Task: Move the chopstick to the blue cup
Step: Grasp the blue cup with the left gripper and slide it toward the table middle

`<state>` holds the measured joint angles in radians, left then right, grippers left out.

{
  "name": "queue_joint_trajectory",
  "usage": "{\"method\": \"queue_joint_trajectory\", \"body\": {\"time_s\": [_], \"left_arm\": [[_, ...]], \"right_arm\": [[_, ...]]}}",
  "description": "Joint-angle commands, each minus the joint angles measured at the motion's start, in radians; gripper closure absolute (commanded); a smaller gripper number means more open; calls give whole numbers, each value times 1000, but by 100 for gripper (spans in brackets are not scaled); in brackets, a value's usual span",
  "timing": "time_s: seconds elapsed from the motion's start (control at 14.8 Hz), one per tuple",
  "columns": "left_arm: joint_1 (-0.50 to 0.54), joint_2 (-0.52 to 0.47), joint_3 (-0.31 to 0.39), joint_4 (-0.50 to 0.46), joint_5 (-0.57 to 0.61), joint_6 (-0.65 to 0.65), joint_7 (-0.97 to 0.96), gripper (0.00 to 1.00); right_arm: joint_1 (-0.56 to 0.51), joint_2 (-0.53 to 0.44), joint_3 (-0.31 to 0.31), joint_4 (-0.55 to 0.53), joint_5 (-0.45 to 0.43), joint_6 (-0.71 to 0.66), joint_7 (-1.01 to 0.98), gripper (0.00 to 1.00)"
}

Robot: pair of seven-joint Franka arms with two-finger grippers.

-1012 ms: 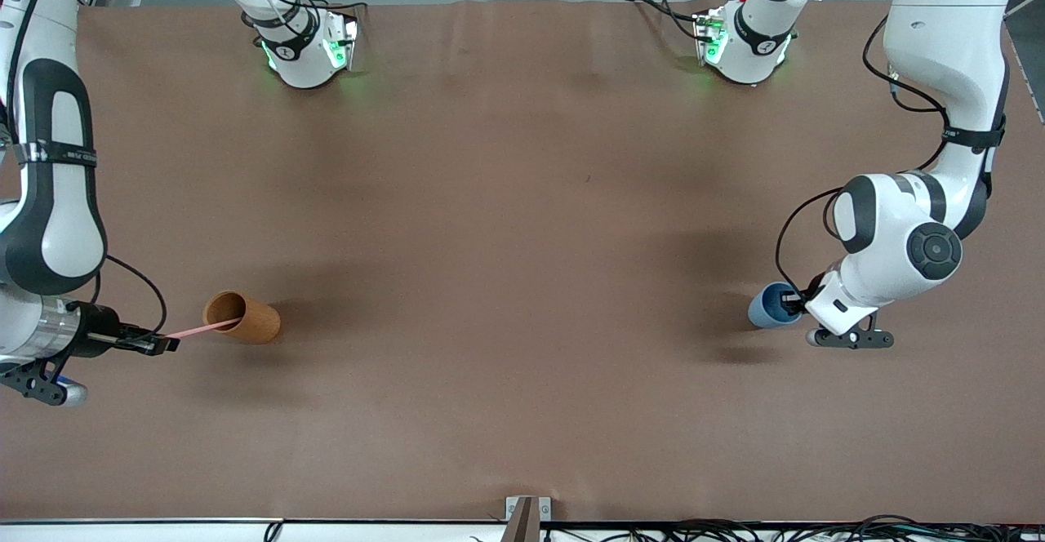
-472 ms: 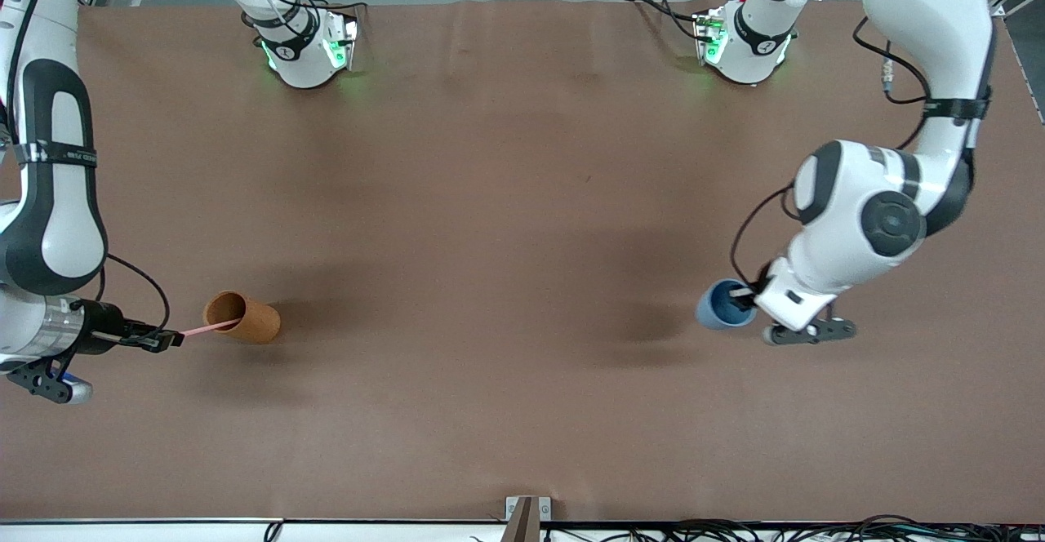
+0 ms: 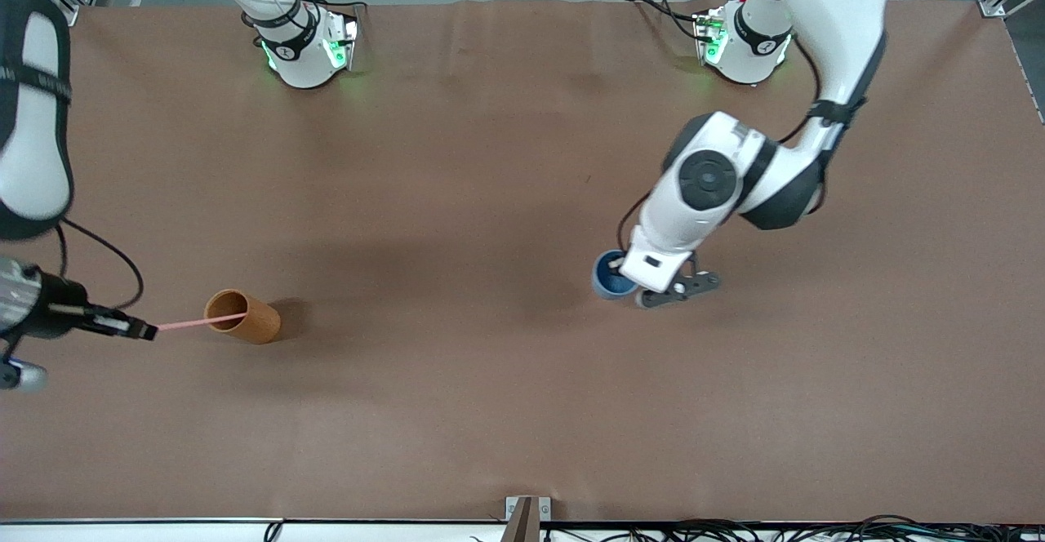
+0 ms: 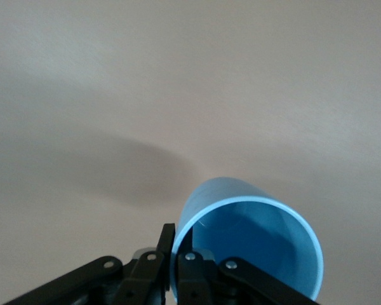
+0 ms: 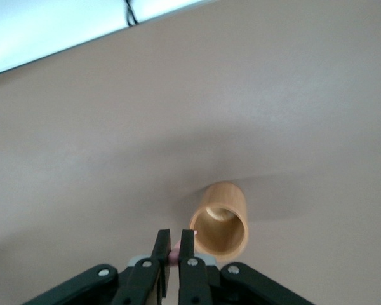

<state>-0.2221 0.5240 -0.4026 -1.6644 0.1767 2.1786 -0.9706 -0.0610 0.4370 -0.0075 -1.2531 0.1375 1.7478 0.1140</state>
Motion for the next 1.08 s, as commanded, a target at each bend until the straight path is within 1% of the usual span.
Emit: {"method": "queue_joint_trajectory", "body": {"time_s": [0.0,0.13,0.27,0.4,0.54,0.74,0.88,0.94,1.01], "left_arm": [[-54,111,-4,95,65,-6,-121,100],[-81,145,-4,115,73,27,-161,100],[-108,180,-2,142,76,58,-189,100],[-118,205,-2,160,90,63,-195,100],[-117,211,-2,160,119,63,-204,100],[-117,232,-2,160,159,90,-241,98],[-115,232,-4,158,171,93,-253,97],[-115,234,-4,158,170,93,-254,93],[-114,232,-4,158,170,93,-252,73]], "right_arm": [[70,-160,1,-55,-100,-63,16,98],[115,-217,0,-57,-116,-118,30,98],[145,-277,1,-77,-122,-134,36,98],[164,-355,1,-150,-124,-123,39,98],[164,-423,3,-219,-160,-122,41,98],[153,-445,0,-250,-167,-117,41,98],[139,-460,-3,-296,-167,-61,41,98],[138,-469,-3,-330,-167,-7,41,98],[136,-474,-3,-351,-167,24,39,98]]}}
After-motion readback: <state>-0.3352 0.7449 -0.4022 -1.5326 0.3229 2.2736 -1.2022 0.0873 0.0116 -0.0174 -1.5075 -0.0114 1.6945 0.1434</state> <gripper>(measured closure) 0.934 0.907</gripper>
